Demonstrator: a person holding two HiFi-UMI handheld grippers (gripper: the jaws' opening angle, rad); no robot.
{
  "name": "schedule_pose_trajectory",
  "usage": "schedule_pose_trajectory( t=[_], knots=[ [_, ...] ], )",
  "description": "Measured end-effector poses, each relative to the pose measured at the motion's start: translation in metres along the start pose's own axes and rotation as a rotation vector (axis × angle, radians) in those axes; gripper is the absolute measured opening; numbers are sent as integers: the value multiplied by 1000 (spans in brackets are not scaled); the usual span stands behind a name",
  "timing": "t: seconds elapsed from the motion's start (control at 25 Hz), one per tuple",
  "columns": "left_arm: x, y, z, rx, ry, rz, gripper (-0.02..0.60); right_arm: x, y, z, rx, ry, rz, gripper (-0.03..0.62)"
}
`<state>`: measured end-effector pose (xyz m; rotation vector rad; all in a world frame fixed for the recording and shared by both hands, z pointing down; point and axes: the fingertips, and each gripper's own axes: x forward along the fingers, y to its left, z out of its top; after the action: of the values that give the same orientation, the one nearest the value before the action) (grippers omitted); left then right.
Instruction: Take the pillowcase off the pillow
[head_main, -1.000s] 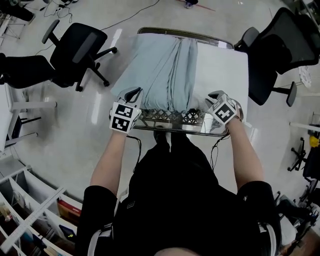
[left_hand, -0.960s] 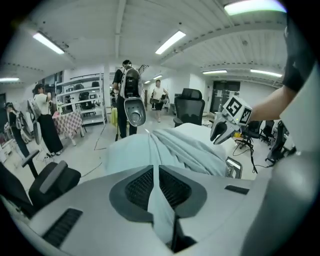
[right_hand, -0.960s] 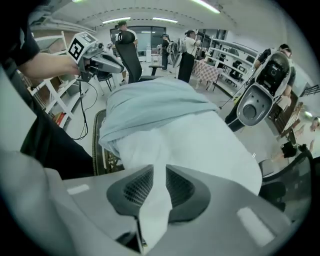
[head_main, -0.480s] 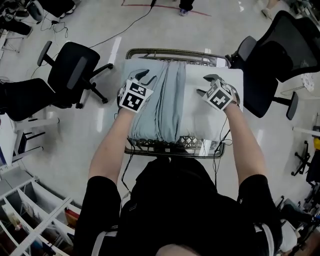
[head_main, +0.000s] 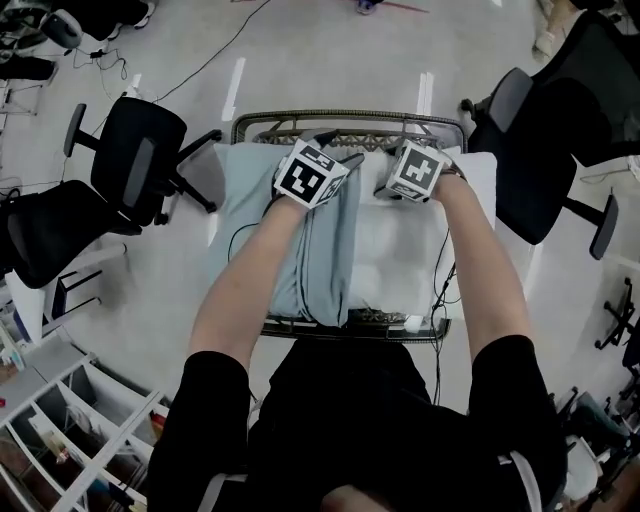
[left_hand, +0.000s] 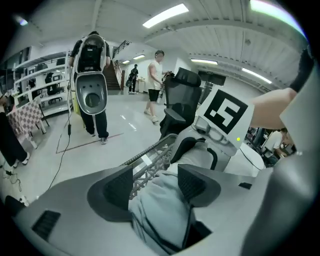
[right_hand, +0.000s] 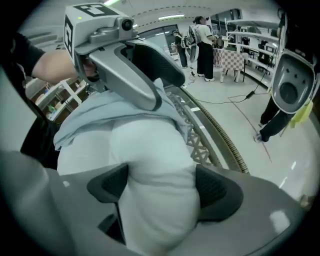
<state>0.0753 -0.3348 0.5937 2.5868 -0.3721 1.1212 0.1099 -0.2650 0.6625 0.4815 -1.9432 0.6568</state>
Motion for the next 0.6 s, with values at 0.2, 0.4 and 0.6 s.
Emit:
schedule_pose_trajectory(
  t=[0.2,0.4,0.6],
  knots=[
    [19,-5,-18,134,184,20,257,0,18,-1,-25,29,97,324],
    [-1,-4,-44,432,396,101,31,-29,55,-1,-74,54,175,167],
    [-53,11,-62,578,472,174,23,-69,92,-5,-51,22,189,139]
  ],
)
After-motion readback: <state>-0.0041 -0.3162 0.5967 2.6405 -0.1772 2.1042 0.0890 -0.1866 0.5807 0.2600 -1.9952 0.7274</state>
